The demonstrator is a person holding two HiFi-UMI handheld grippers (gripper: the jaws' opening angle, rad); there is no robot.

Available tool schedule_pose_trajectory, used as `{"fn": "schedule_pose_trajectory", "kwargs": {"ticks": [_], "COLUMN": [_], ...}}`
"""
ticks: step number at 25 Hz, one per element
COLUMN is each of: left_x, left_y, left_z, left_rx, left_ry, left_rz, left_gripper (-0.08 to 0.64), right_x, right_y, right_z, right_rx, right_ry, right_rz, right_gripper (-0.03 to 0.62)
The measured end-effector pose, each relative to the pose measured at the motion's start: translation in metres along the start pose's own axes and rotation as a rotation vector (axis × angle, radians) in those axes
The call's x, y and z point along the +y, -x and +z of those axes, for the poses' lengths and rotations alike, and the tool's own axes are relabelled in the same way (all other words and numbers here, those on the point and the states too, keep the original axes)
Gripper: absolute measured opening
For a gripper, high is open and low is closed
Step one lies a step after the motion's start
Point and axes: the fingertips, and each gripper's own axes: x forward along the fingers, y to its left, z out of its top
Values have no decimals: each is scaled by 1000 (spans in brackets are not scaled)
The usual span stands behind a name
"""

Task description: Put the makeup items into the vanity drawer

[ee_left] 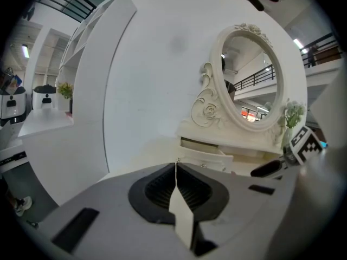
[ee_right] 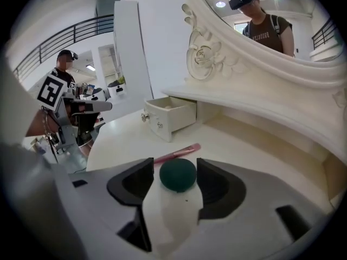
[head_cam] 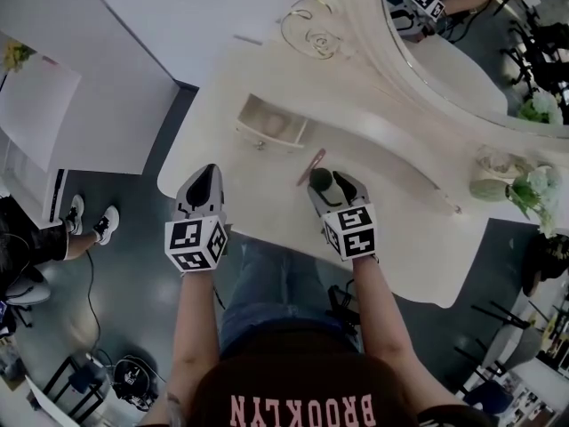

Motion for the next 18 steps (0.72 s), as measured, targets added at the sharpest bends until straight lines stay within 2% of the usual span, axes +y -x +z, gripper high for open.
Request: {"fn": "schedule_pose_trajectory", "kwargs": {"ticks": [11,12,13,18], "left_x": [3,3,3,2], "left_y": [-6,-7,-8,-10], "left_z": [-4,-4,-4,-1], "left_rx": [17,18,18,13], "left_ry": [1,2,1,-2], "left_rz": [-3,-4,-5,-6], "left_gripper": [6,6,6,6], "right_x": [-6,-8,-10,-16], "right_y": [-15,-15,-15,-11], "right_z": [-13,-13,-14,-13], "right_rx": [79,85,93,108], "right_ry": [44,47,51,30], "right_rz": [-59,-72,-87,-91], "right_gripper": [201,180,38,32]}}
